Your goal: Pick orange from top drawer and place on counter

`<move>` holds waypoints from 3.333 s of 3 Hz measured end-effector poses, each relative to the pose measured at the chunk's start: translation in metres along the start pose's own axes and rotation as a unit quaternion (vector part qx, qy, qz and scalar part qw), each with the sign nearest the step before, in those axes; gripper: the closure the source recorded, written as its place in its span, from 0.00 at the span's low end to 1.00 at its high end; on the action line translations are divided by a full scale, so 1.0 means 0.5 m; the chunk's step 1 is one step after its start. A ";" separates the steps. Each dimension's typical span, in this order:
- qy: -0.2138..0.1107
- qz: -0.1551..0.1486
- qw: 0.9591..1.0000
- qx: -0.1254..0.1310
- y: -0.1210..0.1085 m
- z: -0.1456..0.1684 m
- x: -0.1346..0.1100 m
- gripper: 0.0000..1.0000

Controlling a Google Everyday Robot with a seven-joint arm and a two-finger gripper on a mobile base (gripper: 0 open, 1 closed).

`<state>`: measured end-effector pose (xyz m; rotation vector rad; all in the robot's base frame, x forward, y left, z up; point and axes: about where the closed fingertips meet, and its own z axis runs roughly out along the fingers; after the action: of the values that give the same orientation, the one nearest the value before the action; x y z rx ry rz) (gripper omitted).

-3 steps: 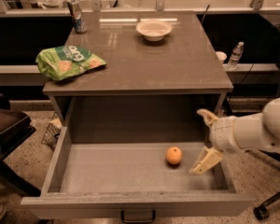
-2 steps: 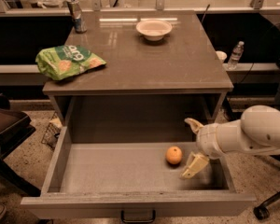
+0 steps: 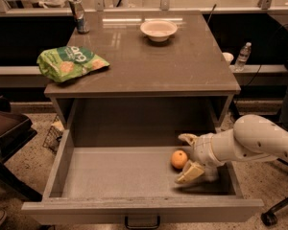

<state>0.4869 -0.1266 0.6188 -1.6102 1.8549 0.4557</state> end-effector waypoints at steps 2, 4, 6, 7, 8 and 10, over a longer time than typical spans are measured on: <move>0.008 0.001 1.000 -0.012 0.023 0.037 0.011 0.72; 0.015 -0.041 0.999 0.021 -0.044 -0.113 -0.138 1.00; 0.011 -0.027 1.000 -0.001 -0.178 -0.269 -0.294 1.00; 0.006 -0.003 1.000 -0.010 -0.271 -0.274 -0.323 1.00; -0.026 0.026 0.999 0.013 -0.394 -0.266 -0.333 1.00; -0.077 0.123 0.984 0.100 -0.483 -0.289 -0.186 1.00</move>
Offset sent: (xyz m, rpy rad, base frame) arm -0.0079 0.0107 -0.0203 -0.0111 0.0179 0.0065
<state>0.6927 -0.1940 0.8213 -1.1875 1.9218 0.4680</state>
